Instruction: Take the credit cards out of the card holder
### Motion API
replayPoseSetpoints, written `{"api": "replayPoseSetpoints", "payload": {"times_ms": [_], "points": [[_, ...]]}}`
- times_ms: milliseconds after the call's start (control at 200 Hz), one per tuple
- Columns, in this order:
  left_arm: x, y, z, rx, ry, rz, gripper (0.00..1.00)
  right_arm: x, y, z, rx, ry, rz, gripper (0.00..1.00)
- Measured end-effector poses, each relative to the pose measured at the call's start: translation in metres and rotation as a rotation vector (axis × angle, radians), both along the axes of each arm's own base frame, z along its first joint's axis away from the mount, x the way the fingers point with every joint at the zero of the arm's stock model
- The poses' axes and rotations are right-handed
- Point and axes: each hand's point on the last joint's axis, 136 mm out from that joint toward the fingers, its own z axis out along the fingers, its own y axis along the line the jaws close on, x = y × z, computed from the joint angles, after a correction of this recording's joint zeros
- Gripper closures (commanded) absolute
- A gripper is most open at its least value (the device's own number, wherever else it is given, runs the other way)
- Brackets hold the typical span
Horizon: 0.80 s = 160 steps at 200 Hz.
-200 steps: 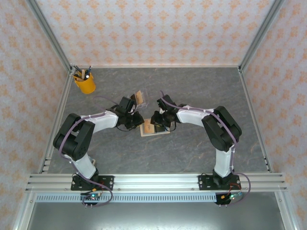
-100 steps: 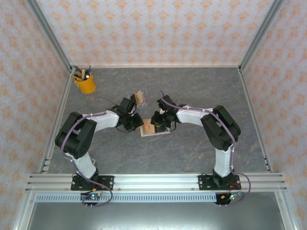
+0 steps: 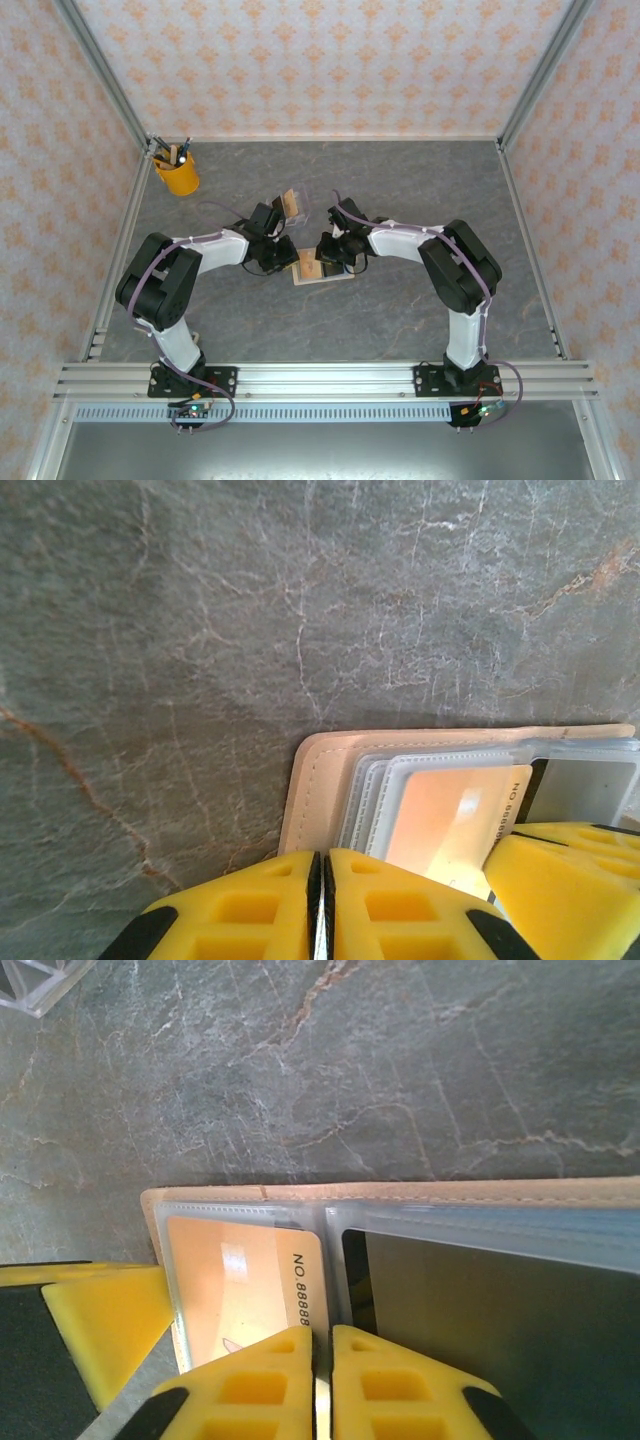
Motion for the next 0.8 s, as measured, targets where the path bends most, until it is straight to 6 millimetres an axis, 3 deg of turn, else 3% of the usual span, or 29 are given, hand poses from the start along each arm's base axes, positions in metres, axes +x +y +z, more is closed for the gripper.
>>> {"api": "replayPoseSetpoints", "payload": {"times_ms": [420,586,801], "points": [[-0.001,0.004,0.003,0.034,-0.003,-0.020,0.86,0.005,-0.016,0.003,-0.089,-0.079,0.005,0.96],[-0.001,0.006,0.017,0.045,-0.044,-0.050,0.86,0.007,-0.021,0.002,-0.119,-0.097,0.004,0.96],[-0.002,-0.017,0.030,-0.005,-0.084,-0.111,0.86,0.007,-0.022,0.002,-0.121,-0.097,0.003,0.95]]}}
